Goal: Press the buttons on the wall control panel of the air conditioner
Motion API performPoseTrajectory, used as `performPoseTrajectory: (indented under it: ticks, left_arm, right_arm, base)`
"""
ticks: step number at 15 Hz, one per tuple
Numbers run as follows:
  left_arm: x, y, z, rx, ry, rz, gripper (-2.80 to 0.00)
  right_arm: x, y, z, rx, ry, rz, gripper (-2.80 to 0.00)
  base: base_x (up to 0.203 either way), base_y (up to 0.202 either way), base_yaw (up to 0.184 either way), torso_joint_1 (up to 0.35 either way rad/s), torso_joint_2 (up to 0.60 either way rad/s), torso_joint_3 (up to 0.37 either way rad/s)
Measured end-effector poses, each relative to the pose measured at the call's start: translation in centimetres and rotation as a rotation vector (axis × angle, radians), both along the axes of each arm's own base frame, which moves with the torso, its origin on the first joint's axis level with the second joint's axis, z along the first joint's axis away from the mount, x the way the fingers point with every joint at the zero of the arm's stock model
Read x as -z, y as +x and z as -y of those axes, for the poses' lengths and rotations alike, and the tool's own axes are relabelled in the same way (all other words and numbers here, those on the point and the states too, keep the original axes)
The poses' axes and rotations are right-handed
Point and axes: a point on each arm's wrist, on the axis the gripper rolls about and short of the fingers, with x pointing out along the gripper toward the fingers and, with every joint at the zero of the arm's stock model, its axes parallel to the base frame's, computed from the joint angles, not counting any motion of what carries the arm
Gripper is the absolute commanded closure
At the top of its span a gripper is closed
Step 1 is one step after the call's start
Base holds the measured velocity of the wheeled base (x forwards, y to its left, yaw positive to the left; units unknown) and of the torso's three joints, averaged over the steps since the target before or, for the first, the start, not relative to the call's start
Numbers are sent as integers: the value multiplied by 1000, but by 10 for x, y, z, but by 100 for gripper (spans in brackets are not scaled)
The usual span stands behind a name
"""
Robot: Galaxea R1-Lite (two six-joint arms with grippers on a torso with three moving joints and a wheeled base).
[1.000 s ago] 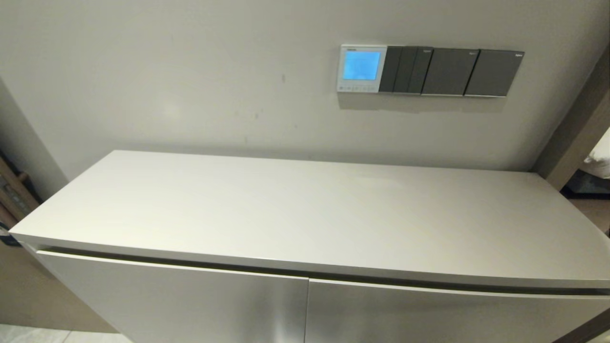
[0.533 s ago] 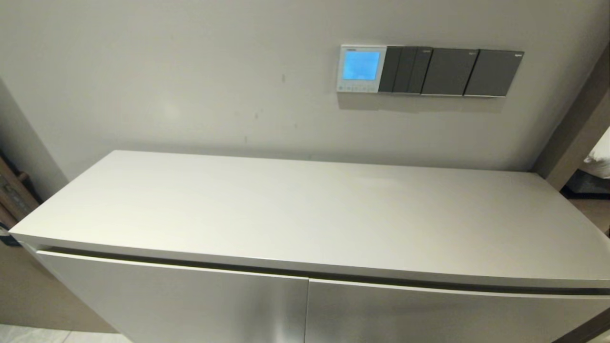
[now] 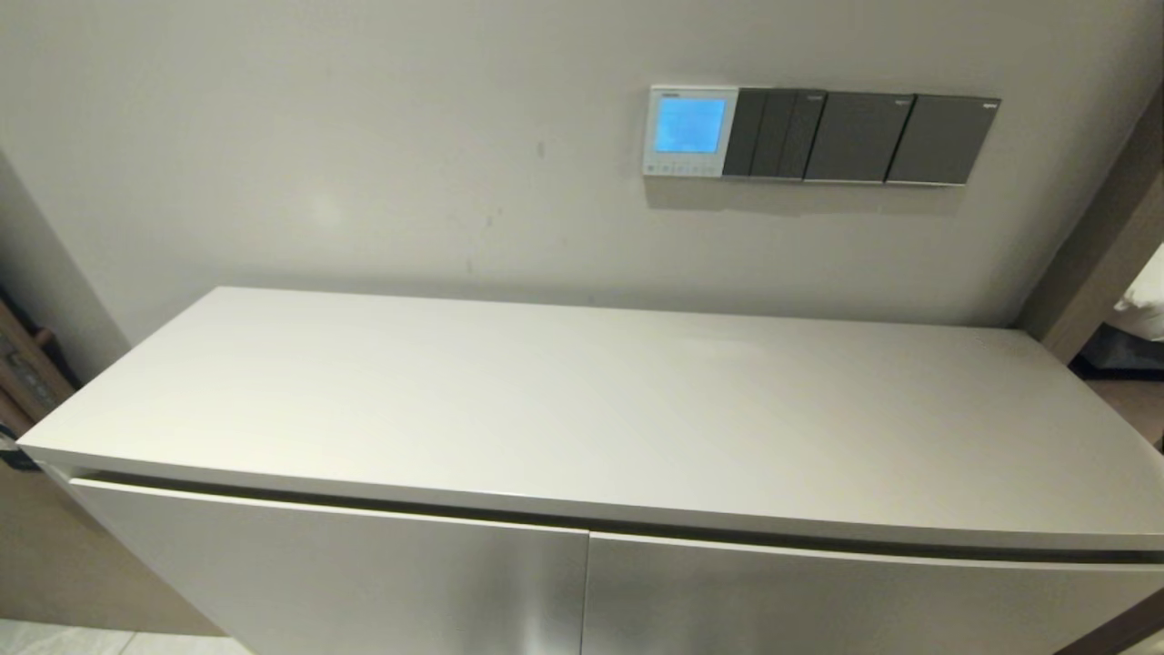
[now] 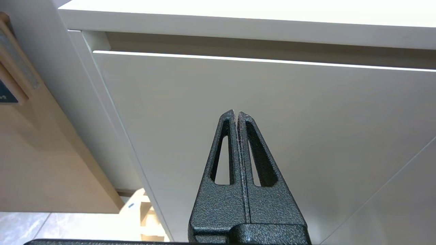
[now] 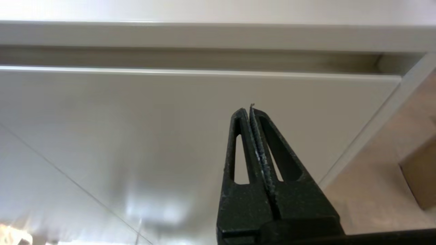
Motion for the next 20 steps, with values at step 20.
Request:
performPoseTrajectory:
  ticks: [20]
  left_arm:
    - [0, 0, 0, 0, 0, 0, 0]
  right_arm:
    - [9, -10, 1, 20, 80, 73, 0]
  base:
    - [0, 0, 0, 0, 0, 0]
